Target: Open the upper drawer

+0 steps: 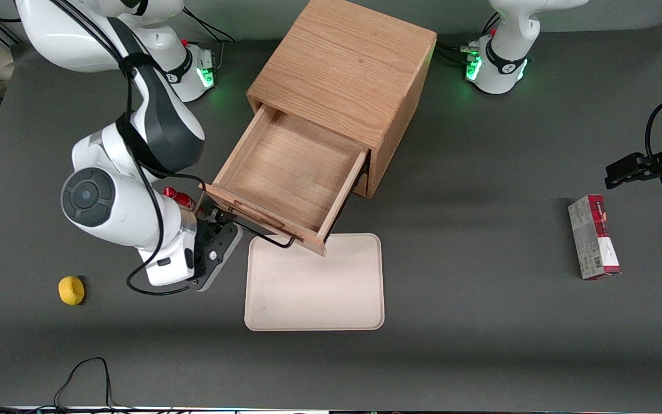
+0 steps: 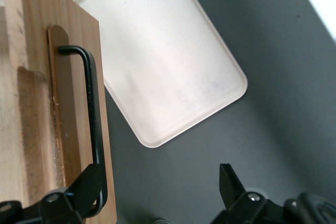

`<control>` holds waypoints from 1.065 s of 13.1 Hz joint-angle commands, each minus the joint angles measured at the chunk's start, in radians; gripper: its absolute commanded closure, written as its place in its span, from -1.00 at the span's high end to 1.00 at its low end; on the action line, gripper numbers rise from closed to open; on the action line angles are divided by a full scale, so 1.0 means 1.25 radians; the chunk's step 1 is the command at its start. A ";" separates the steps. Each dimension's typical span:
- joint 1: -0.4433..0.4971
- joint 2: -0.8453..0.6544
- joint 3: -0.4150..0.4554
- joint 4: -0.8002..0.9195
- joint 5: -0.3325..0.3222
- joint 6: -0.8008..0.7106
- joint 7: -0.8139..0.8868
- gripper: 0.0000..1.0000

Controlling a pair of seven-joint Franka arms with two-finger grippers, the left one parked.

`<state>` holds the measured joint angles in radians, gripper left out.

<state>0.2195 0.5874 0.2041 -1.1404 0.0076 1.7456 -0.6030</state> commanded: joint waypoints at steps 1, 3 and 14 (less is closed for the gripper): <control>0.002 -0.065 -0.061 0.002 0.010 -0.020 0.002 1.00; 0.002 -0.170 -0.164 -0.075 0.105 -0.101 0.117 1.00; -0.014 -0.674 -0.248 -0.640 -0.026 0.001 0.459 1.00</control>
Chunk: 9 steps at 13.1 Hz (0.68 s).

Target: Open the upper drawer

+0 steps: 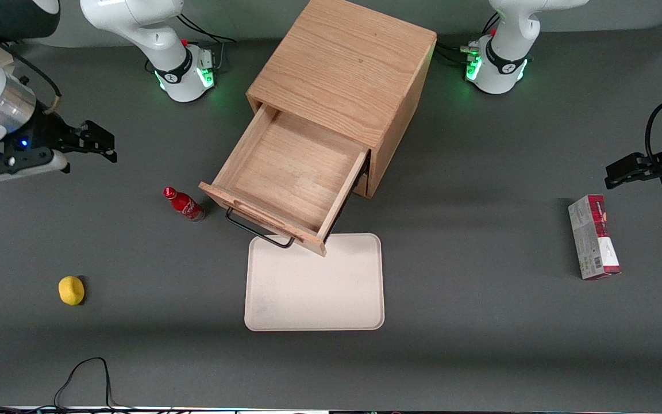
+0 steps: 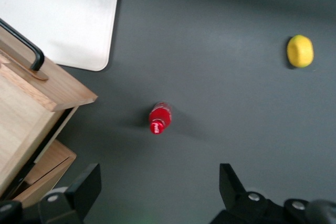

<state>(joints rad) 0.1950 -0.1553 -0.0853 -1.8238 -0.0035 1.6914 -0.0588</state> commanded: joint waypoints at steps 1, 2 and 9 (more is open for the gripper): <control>0.006 -0.078 -0.018 -0.090 -0.017 0.029 0.024 1.00; 0.006 -0.072 -0.016 -0.084 -0.017 0.026 0.025 1.00; 0.005 -0.048 -0.020 -0.017 -0.017 -0.066 0.139 1.00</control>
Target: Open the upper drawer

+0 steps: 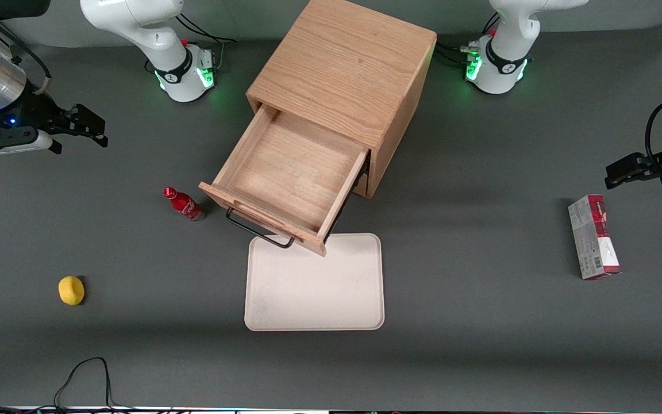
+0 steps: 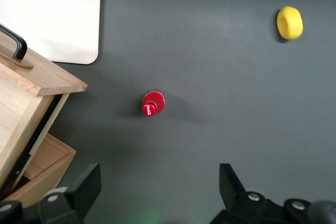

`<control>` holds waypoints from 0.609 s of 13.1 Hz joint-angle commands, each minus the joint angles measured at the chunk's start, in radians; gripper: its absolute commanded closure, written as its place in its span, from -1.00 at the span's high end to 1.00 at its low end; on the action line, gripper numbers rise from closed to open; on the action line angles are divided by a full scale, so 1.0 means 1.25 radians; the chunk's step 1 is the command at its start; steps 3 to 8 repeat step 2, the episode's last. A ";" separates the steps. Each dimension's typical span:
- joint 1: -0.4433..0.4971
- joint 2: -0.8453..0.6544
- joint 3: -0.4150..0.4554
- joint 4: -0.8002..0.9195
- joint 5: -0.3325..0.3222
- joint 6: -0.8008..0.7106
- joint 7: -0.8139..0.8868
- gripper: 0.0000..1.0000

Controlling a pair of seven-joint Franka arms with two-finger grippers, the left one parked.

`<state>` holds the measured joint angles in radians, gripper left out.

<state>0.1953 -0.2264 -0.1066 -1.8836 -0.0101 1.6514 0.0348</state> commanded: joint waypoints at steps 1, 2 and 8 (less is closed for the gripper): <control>0.003 0.008 -0.004 0.031 -0.012 -0.039 0.072 1.00; 0.000 0.007 -0.004 0.032 -0.012 -0.044 0.072 1.00; 0.000 0.007 -0.004 0.032 -0.012 -0.044 0.072 1.00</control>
